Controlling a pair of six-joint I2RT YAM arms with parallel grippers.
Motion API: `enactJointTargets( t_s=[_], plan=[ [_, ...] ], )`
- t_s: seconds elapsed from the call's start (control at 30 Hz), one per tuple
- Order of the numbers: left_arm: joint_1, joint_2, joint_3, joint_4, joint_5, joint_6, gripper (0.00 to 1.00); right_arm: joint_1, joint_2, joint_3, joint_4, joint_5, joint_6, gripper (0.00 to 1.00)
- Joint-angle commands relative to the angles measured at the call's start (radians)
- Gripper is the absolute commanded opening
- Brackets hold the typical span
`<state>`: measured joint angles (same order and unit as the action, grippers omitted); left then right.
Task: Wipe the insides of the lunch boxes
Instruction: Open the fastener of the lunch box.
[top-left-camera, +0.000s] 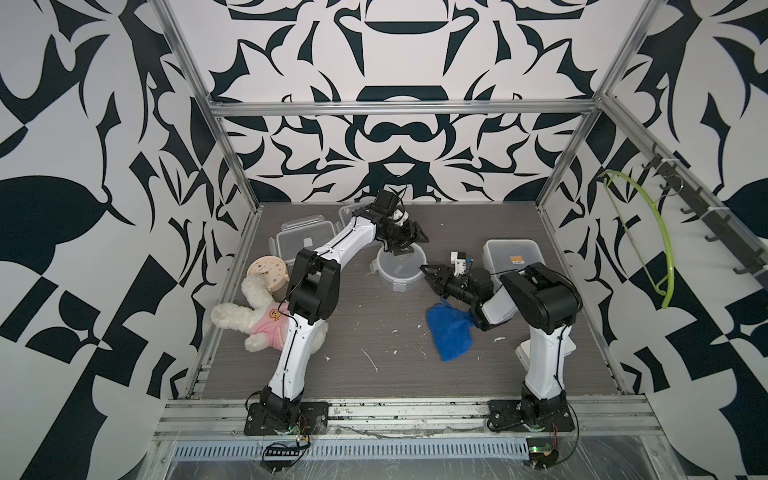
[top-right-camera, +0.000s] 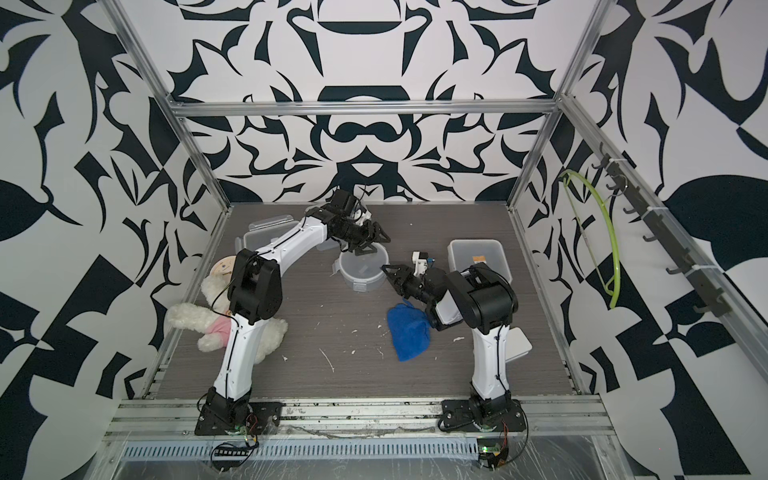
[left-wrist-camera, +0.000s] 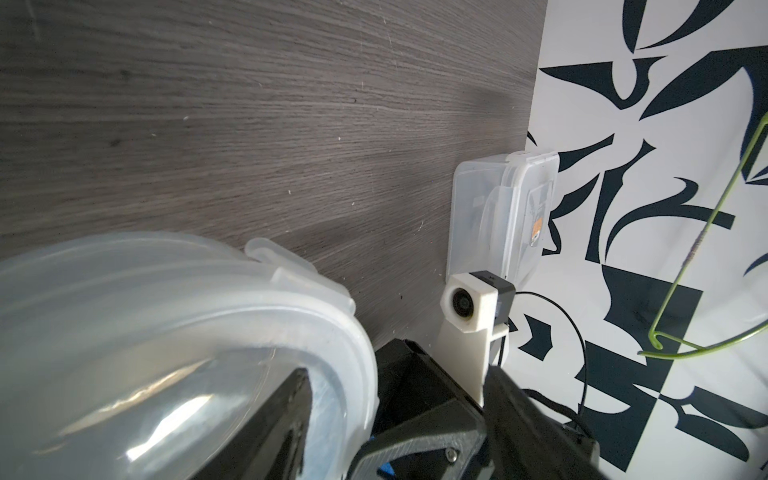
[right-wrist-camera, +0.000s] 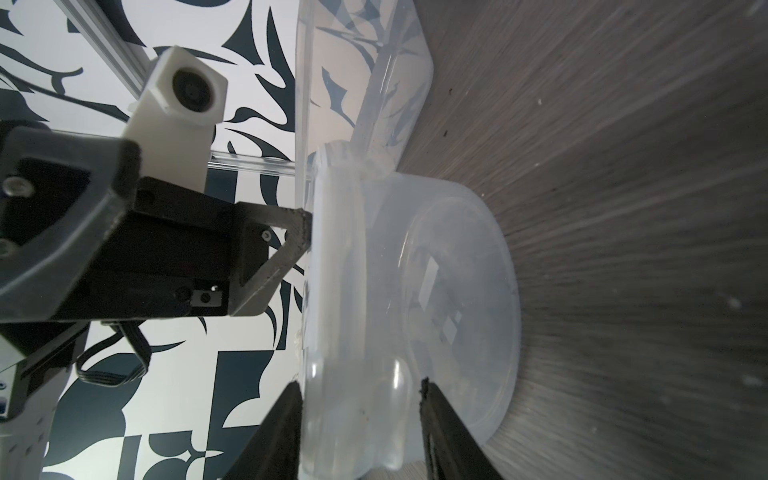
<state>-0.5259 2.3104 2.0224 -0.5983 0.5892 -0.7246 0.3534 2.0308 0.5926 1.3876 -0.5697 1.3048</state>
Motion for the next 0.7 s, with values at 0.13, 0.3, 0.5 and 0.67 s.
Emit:
enactJointTargets(
  t_s=[0.13, 0.3, 0.5, 0.67],
  plan=[
    [-0.013, 0.129, -0.146, -0.151, -0.111, 0.019, 0.7, 0.016, -0.048, 0.045, 0.039, 0.016, 0.002, 0.11],
    [-0.013, 0.142, -0.152, -0.135, -0.099, 0.015, 0.7, 0.016, -0.101, 0.058, -0.09, 0.002, -0.003, 0.0],
    [-0.013, 0.151, -0.152, -0.117, -0.086, 0.008, 0.69, 0.112, -0.369, 0.401, -1.461, 0.279, -0.572, 0.0],
    [-0.013, 0.156, -0.166, -0.094, -0.074, -0.001, 0.69, 0.145, -0.281, 0.666, -1.931, 0.409, -0.731, 0.0]
  ],
)
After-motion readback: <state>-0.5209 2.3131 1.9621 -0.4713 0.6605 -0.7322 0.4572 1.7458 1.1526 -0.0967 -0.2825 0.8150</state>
